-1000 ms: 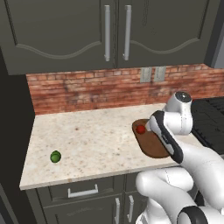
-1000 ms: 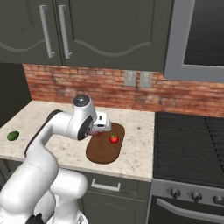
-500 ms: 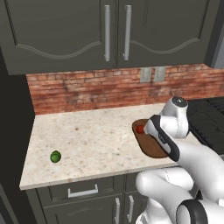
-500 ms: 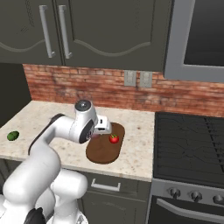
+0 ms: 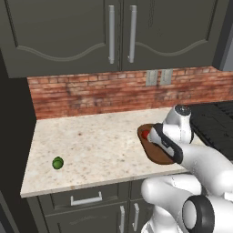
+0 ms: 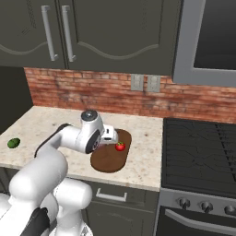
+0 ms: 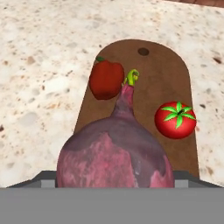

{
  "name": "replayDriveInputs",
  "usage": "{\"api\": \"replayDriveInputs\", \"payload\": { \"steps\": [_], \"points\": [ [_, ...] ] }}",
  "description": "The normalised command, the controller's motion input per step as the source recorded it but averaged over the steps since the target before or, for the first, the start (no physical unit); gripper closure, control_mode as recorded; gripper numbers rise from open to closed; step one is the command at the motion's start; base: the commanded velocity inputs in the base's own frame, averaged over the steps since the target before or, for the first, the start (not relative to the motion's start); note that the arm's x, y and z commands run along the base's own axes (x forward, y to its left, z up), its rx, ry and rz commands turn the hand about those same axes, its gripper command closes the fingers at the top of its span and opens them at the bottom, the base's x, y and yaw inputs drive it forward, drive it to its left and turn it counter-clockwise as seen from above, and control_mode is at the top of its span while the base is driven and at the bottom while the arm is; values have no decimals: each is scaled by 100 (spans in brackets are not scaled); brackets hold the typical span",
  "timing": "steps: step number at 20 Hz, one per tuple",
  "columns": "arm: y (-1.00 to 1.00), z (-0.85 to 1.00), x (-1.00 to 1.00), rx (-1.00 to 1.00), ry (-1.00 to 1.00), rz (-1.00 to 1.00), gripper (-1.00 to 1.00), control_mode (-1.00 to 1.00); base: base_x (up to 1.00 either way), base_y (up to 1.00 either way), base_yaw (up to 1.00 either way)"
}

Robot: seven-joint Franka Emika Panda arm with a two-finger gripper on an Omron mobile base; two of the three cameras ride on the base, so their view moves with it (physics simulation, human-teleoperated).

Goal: Place the avocado, onion, tomato, and bell pepper on the cutting board.

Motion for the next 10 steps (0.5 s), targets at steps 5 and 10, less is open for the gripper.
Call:
{"api": "replayDriveInputs", "payload": {
  "steps": [5,10],
  "points": [
    [0,-24,13,0,0,0,100,-100,0,0,0],
    [1,-20,14,0,0,0,100,-100,0,0,0]
  ]
}}
